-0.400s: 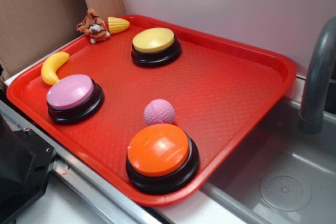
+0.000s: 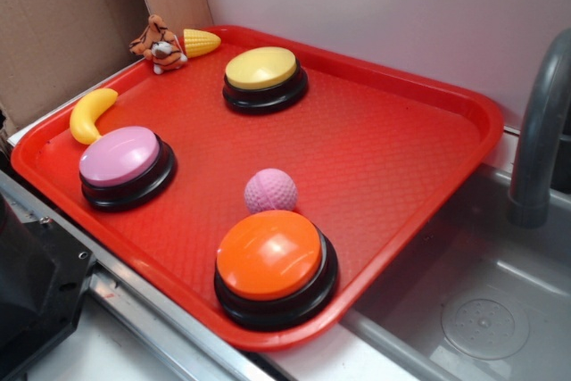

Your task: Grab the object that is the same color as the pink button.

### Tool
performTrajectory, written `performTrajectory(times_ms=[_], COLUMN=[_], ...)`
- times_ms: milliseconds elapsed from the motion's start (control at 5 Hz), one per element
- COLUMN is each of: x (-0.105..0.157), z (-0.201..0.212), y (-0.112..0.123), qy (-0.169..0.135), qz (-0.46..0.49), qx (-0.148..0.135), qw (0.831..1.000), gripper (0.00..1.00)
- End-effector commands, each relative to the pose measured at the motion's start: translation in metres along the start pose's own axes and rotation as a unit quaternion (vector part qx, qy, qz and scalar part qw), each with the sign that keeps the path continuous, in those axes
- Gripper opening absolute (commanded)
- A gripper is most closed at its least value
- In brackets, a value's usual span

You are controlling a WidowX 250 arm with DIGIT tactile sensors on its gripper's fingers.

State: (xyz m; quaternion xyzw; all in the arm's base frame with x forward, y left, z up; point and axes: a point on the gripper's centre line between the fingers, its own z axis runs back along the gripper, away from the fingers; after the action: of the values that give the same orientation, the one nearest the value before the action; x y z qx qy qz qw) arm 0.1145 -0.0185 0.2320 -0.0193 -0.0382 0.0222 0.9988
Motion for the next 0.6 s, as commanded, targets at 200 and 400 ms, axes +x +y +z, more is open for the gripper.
performTrajectory(times_ms=[200,400], x=[0.023,0.03], z=[-0.019,-0.028], y=[-0.025,-0.03], qy=[-0.02,-0.011], qz=[0.097,0.14], qx=[-0.064,-0.066], qw=[0.993,0.988], gripper=[1.0,1.0])
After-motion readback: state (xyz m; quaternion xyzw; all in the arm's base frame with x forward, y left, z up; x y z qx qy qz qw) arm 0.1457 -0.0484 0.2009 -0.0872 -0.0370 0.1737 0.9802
